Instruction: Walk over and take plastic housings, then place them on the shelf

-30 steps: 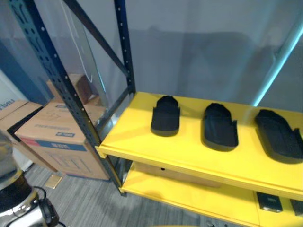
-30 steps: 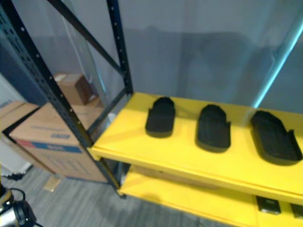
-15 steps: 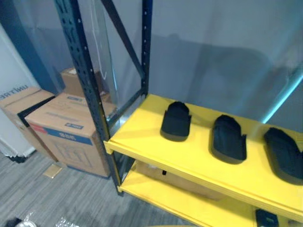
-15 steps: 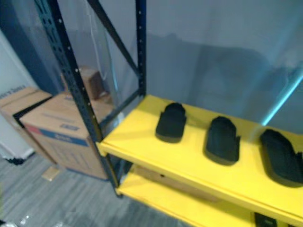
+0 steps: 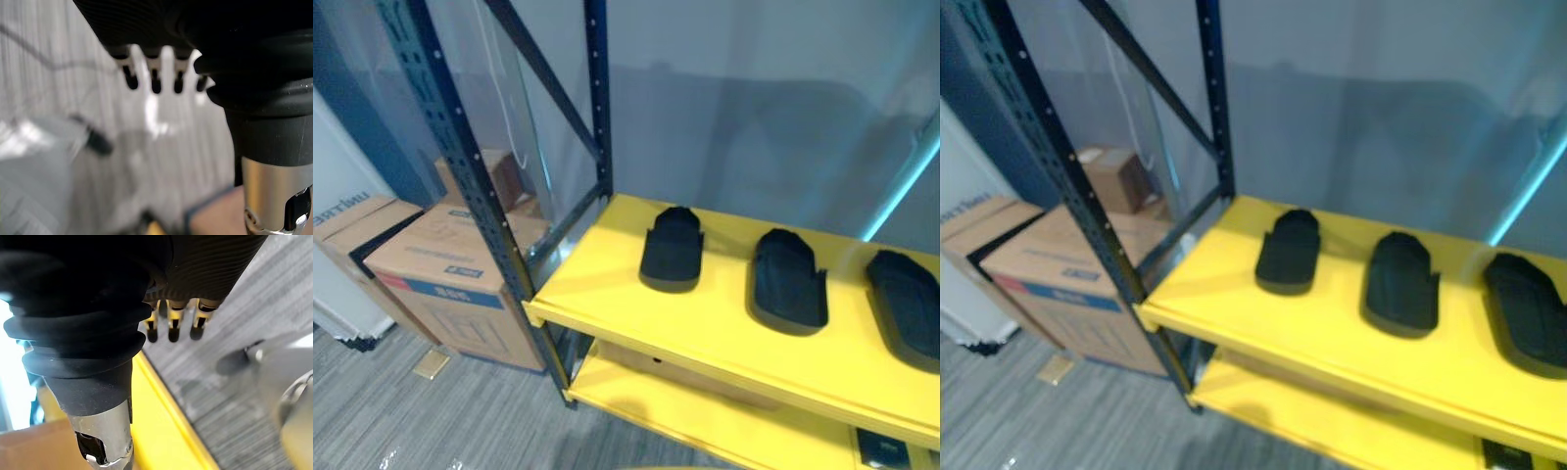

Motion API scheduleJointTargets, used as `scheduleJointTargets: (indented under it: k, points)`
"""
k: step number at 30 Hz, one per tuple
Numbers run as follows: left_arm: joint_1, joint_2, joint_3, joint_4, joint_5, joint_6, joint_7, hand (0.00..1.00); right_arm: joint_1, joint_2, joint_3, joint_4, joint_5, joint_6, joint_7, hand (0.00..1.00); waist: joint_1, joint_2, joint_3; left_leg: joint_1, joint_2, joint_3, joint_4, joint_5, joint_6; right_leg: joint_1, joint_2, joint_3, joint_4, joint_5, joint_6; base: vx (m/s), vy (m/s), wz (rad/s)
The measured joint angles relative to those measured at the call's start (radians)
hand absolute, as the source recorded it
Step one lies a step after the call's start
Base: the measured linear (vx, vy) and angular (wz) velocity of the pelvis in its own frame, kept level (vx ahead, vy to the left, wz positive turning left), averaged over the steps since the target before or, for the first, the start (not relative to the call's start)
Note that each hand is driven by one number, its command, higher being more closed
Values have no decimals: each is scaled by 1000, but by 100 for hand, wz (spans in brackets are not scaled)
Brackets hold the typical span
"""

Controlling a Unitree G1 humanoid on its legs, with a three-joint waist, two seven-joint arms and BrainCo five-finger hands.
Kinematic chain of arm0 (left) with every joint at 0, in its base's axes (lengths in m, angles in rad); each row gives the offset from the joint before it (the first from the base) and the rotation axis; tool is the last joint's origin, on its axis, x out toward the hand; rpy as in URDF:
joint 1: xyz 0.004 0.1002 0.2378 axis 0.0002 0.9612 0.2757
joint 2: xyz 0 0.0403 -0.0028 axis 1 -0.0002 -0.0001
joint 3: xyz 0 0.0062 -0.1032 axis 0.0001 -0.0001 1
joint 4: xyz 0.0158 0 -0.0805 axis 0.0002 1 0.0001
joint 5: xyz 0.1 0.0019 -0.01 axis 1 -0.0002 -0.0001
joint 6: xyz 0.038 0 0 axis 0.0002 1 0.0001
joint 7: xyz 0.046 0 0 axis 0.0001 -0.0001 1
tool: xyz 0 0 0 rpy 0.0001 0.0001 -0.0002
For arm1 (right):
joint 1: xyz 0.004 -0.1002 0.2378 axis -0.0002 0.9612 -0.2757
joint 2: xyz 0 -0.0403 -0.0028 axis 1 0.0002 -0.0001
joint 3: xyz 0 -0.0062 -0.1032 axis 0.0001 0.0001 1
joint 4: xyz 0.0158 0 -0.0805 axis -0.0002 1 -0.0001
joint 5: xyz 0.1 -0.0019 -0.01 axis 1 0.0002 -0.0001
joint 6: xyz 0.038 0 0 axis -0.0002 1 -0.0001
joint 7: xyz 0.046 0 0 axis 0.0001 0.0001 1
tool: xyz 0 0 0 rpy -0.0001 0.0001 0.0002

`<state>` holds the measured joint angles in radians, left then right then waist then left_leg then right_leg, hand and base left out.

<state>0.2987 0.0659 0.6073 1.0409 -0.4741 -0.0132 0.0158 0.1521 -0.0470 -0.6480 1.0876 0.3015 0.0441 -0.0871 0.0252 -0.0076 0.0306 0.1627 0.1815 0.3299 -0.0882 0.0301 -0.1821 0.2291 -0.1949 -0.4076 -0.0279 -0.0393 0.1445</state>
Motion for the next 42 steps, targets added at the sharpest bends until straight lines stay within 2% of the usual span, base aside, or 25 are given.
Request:
scheduleJointTargets:
  k: [2, 5, 6, 9, 10, 13, 14, 15, 16, 17, 18, 19, 20, 22, 23, 25, 26, 28, 31, 32, 34, 36, 39, 40, 42]
  points:
    - [-27, 1, -47, 0, 27, 1, -42, 0, -21, 0, 3, 0, 0, -1, 26, 0, -15, 1, 22, 13, 0, 15, 0, -4, -1, 0, -1, 18, 0, 0, 0, 32, 13, -20]
    - [-66, 4, -112, 0, 51, 0, -62, 0, -23, 0, 4, -1, 22, 0, 23, 0, -22, 1, 39, 28, 1, 40, 0, -4, -2, 0, 0, 33, 0, 0, 0, 19, 10, -19]
    - [-73, 4, -127, 0, 51, 0, -64, 0, -23, 0, 4, -1, 44, 3, 15, 0, -26, 10, 47, 30, 2, 44, 0, -5, -2, -2, 0, 42, 0, 0, 0, 4, 6, -21]
    - [-95, 5, -170, 0, 51, 1, -63, 0, -21, -11, 1, -1, 101, 9, -50, 0, -40, 10, 62, 48, 3, 68, 0, -11, -3, -3, 0, 62, 0, 1, 1, 3, 8, -22]
    - [-105, 8, -180, 0, 52, 3, -63, 0, -19, -18, -12, -1, 131, 10, -101, 0, -43, 8, 63, 47, 3, 71, 0, -15, -3, -6, 0, 67, 0, 1, 1, -5, 3, -15]
    - [-127, 17, -187, -1, 52, 19, -63, 0, -31, -39, -187, -14, 159, -10, -242, 0, -46, 14, 59, 47, 3, 99, 0, -20, -6, -21, 0, 88, 1, 6, 7, -7, 10, -22]
    - [-128, 26, -186, 0, 52, 23, -62, 0, -40, -65, -279, -15, 171, -39, -303, 0, -57, 13, 59, 47, 4, 106, 0, -23, -7, -21, 1, 91, 1, 7, 7, -10, 0, -8]
    - [-127, 37, -181, 0, 52, 37, -61, 0, -49, -98, -367, -21, 175, -92, -368, 0, -67, 12, 58, 47, 6, 113, 0, -25, -10, -23, 2, 96, 2, 7, 8, -2, -1, -13]
    - [-126, 41, -176, 1, 52, 41, -60, 0, -51, -117, -401, -33, 172, -122, -396, 0, -69, 12, 57, 48, 7, 117, 0, -26, -11, -27, 3, 103, 3, 7, 9, 9, 0, -19]
    - [-123, 47, -165, 1, 52, 46, -60, 0, -52, -150, -441, -78, 150, -180, -445, 0, -74, 9, 55, 47, 8, 125, 0, -27, -12, -37, 4, 111, 8, 8, 9, 15, -2, -15]
    - [-117, 51, -158, 2, 51, 50, -59, 0, -46, -172, -446, -163, 102, -252, -505, 0, -88, 5, 53, 48, 9, 126, 0, -27, -12, -39, 5, 111, 14, 8, 9, 8, -3, -11]
    - [-110, 52, -159, 2, 51, 53, -59, 0, -44, -182, -444, -226, 80, -289, -531, 0, -97, 3, 50, 48, 9, 128, 0, -27, -12, -43, 4, 111, 19, 8, 9, 4, -1, -13]
    - [-98, 54, -164, 3, 51, 59, -59, 0, -41, -199, -425, -373, 46, -350, -574, 0, -106, -3, 40, 48, 10, 143, 0, -27, -12, -56, 4, 118, 25, 8, 9, -6, 4, -18]
    - [-85, 63, -192, 3, 50, 60, -59, 0, -41, -225, -384, -528, -25, -416, -620, 0, -118, -12, 33, 48, 10, 151, 1, -28, -11, -61, 4, 128, 25, 8, 9, -23, 1, -18]
    - [-71, 78, -222, 3, 51, 61, -61, 0, -43, -269, -325, -724, -110, -482, -659, 0, -123, -25, 21, 47, 12, 160, 1, -28, -11, -73, 5, 136, 33, 8, 9, -41, -7, -12]
    - [-62, 91, -239, 2, 52, 62, -65, 0, -63, -303, -275, -903, -176, -545, -675, 0, -124, -31, 8, 47, 13, 161, 0, -29, -11, -78, 5, 138, 36, 8, 9, -45, -10, -8]
    - [-56, 93, -239, 2, 59, 63, -66, 0, -94, -317, -243, -992, -196, -577, -654, 0, -124, -36, 6, 43, 13, 162, 0, -29, -11, -87, 5, 140, 35, 8, 9, -55, -11, -5]
    - [-47, 91, -245, 2, 65, 70, -67, 0, -146, -326, -189, -1084, -194, -590, -596, 0, -123, -44, -1, 41, 13, 160, 0, -28, -12, -91, 5, 142, 35, 8, 9, -44, -11, -2]
    - [-43, 80, -293, 2, 100, 75, -67, 0, -221, -343, -58, -1209, -117, -579, -424, 0, -121, -52, -10, 23, 11, 144, 0, -26, -13, -102, 3, 134, 35, 8, 9, -14, -12, 13]
    - [-44, 77, -308, 3, 101, 74, -64, 0, -259, -353, 21, -1250, -72, -562, -337, 0, -119, -56, -16, 11, 11, 138, 1, -19, -9, -109, 4, 131, 35, 11, 10, 39, -9, 9]
    - [-46, 72, -308, 3, 101, 68, -61, 0, -294, -356, 92, -1292, -8, -539, -240, 0, -117, -52, -15, 6, 11, 125, 5, -13, -6, -107, 4, 123, 34, 12, 10, 56, -10, 18]
    - [-48, 60, -308, 2, 101, 52, -59, 0, -330, -357, 188, -1338, 103, -492, -107, 0, -113, -37, -23, -8, 11, 100, 6, -11, -3, -101, 3, 103, 34, 13, 9, 62, -11, 28]
    - [-55, 39, -315, 8, 101, 37, -58, 0, -379, -355, 320, -1344, 195, -411, 16, 0, -87, -25, -21, -6, 12, 85, 6, -11, -3, -85, 4, 77, 31, 13, 9, 27, -7, 19]
    - [-57, 37, -318, 12, 101, 36, -58, 0, -390, -353, 351, -1344, 195, -394, 30, 0, -82, -24, -20, -6, 12, 82, 6, -11, -3, -81, 4, 75, 30, 13, 9, 10, -7, 16]
    - [-68, 35, -333, 37, 100, 36, -57, 0, -415, -339, 464, -1344, 192, -322, 72, 0, -69, -29, -15, -7, 12, 57, 6, -10, -2, -63, 4, 51, 26, 13, 9, -3, -12, 25]
